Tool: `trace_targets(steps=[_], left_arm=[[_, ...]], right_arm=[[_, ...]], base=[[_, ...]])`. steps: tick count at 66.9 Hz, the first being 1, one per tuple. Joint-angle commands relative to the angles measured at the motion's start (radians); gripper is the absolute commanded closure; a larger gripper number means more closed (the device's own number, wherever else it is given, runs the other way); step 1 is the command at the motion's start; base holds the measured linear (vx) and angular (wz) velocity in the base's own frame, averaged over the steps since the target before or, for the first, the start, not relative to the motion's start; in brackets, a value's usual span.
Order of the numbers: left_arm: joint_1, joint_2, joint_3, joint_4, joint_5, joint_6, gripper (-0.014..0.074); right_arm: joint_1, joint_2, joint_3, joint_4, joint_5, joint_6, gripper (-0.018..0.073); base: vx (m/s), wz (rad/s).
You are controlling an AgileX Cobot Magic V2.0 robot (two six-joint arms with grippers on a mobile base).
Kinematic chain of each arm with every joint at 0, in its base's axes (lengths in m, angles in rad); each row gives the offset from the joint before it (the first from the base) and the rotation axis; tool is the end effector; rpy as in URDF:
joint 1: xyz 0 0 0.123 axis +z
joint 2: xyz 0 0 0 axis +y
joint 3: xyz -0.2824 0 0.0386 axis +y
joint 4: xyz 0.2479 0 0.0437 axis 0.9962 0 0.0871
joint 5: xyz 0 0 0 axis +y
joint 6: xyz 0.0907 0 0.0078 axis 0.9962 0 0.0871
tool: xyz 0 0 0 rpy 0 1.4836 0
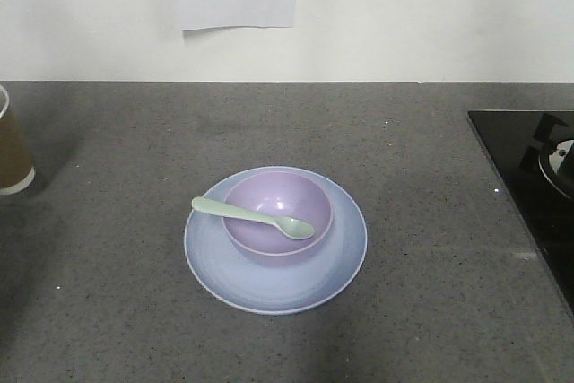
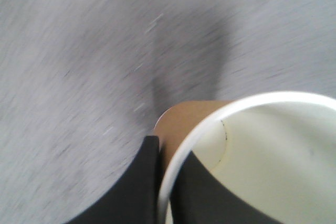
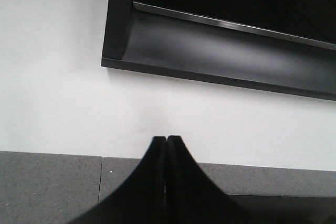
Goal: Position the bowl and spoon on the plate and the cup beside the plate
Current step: 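Grasp the brown cup rim with the left gripper and lift it, then carry the cup toward the plate and set it down beside it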
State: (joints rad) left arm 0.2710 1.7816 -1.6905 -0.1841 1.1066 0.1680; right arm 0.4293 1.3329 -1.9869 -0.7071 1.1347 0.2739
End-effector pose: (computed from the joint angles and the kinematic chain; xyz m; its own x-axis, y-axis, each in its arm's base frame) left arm 0.3778 0.0895 0.3318 -0.8735 -0.1559 -0.4611 -0.1195 0.9870 -0.1075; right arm 0.2149 0.0394 0.5716 -0.2633 -0.1849 -0.9468 0.1595 0.9596 -0.2317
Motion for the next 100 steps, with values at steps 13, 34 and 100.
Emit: trace_targets(steps=[13,34,100], left_arm=[[-0.328,-0.092,-0.165,-0.082,0.073,0.106,0.0605],[-0.456,-0.072,-0.165,0.031,0.079,0.022,0.0605],[-0.455,0.008,-0.036,-0.047,0.068,-0.018,0.0601]], right_arm=[[-0.004,-0.018,-0.021,-0.035,-0.047,0.000,0.0570],[-0.004,-0.019,-0.021,-0.002,-0.046,-0.001,0.0570],[-0.004,-0.022,-0.021,0.036,-0.048,-0.004,0.0570]], base=[[0.00,0.00],[0.00,0.00],[0.00,0.00]])
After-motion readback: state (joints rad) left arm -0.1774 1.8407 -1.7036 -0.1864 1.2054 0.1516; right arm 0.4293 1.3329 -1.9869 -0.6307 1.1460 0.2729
